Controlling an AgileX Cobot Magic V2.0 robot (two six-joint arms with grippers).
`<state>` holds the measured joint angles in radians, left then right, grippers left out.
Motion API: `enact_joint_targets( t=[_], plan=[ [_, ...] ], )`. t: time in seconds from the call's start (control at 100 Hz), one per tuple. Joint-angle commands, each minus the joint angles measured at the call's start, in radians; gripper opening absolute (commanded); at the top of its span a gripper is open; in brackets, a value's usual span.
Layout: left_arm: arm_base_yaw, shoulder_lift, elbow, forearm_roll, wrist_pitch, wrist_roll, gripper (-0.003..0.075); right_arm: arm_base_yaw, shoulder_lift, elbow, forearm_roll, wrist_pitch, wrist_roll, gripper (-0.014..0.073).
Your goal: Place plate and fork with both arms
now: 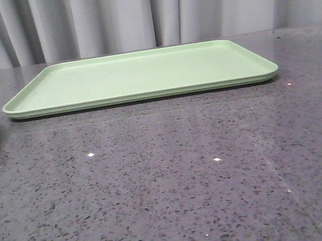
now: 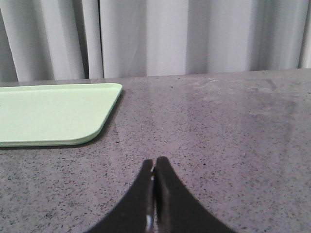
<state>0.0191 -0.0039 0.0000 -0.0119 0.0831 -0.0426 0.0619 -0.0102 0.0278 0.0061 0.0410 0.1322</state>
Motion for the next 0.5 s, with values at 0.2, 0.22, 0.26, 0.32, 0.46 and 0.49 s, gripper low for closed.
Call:
enact_joint_targets(
  t=[0.2, 0.22, 0.26, 0.32, 0.46, 0.49],
  plan=[
    [0.001, -0.031, 0.013, -0.005, -0.083, -0.001, -0.002, -0.007, -0.024, -0.006, -0.012, -0.083, -0.009, -0.0067],
    [0.001, -0.031, 0.013, -0.005, -0.083, -0.001, -0.002, -0.007, -0.024, -0.006, -0.012, -0.083, -0.009, -0.0067],
    [0.001, -0.031, 0.013, -0.005, -0.083, -0.001, -0.002, -0.007, -0.024, -0.006, -0.012, -0.083, -0.009, -0.0067],
    [0.001, -0.031, 0.013, -0.005, -0.083, -0.001, -0.002, -0.007, -0.024, -0.006, -0.012, -0.083, -0.009, -0.0067],
    [0.001, -0.031, 0.013, -0.005, -0.083, -0.001, -0.002, -0.007, -0.024, -0.006, -0.012, -0.089, -0.009, -0.0067],
    [0.001, -0.031, 0.013, -0.005, -0.083, -0.001, -0.002, -0.007, -0.024, -0.006, -0.012, -0.09, -0.009, -0.0067]
  ],
)
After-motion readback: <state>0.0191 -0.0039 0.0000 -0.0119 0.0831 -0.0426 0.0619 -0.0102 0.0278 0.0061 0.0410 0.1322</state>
